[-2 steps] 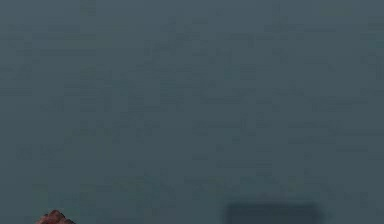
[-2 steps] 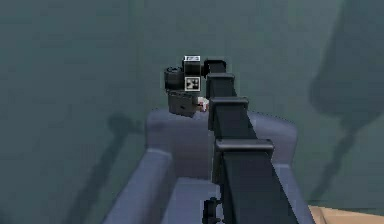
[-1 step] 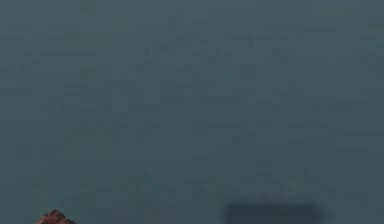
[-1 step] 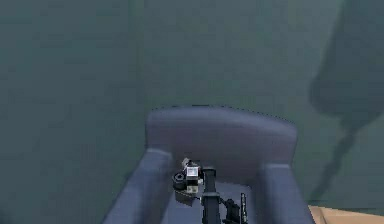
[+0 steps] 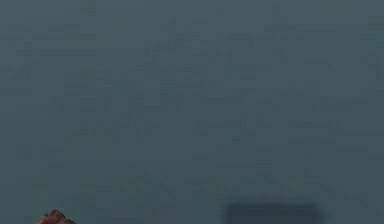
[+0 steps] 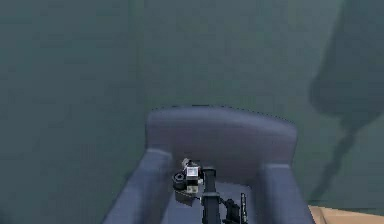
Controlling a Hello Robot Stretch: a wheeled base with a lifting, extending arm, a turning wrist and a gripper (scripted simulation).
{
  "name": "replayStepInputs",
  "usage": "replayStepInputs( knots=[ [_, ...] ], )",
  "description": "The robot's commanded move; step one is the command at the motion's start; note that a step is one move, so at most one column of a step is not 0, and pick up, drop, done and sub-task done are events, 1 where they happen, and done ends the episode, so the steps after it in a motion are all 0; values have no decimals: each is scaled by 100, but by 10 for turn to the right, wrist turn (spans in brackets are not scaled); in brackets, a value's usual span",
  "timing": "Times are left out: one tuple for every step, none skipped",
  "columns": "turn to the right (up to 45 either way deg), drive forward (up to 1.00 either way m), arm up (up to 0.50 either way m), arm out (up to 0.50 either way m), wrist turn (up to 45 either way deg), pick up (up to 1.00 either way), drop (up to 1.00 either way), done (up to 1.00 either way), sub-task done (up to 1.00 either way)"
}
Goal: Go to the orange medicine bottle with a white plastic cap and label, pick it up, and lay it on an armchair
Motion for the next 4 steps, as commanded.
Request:
replayStepInputs(
  knots=[
    [0, 0, 0, 0, 0, 0, 100, 0, 0],
    [0, 0, 10, 0, 0, 0, 0, 0, 0],
    [0, 0, 0, -8, 0, 0, 0, 0, 0],
    [0, 0, 0, 0, 0, 0, 0, 100, 0]
  ],
)
